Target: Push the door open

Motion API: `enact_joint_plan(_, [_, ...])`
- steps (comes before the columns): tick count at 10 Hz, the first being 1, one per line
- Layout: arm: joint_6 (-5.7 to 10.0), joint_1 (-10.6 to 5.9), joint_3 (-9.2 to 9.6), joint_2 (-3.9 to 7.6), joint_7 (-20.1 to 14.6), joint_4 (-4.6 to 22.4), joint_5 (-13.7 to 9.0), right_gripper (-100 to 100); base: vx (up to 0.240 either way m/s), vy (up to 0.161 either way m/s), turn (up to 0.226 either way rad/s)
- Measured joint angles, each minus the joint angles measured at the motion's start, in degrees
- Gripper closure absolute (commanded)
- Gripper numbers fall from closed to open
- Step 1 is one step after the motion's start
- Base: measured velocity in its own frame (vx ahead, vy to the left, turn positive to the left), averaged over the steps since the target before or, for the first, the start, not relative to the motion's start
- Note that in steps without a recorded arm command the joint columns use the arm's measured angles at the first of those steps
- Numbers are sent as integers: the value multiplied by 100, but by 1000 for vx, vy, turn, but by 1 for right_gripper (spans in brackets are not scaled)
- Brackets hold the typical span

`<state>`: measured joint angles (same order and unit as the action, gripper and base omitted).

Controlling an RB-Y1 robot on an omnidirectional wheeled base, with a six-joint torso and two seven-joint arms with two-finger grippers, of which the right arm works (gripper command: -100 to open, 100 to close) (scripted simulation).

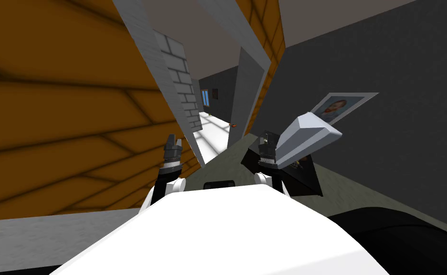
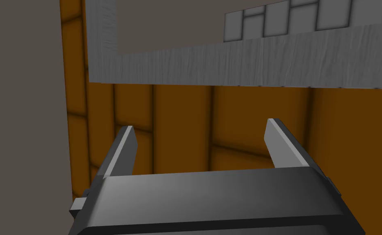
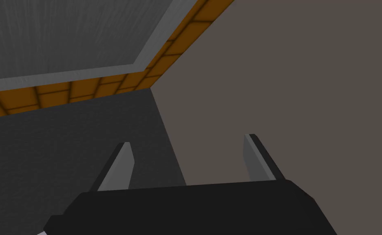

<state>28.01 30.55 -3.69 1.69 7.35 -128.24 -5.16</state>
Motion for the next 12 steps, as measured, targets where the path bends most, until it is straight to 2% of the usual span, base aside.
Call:
enact_joint_plan(2, [112,-53,54,98,-66,199,70,-100,156,-3,-64])
enact_joint_plan(7, [522,-133,233,308,-241,741,264,-100,167,9,-49])
enact_joint_plan(9, [634,-222,298,379,-298,952,343,-100,142,-8,-48])
enact_joint_plan(12, [906,-301,390,537,-440,1343,464,-100,165,3,-69])
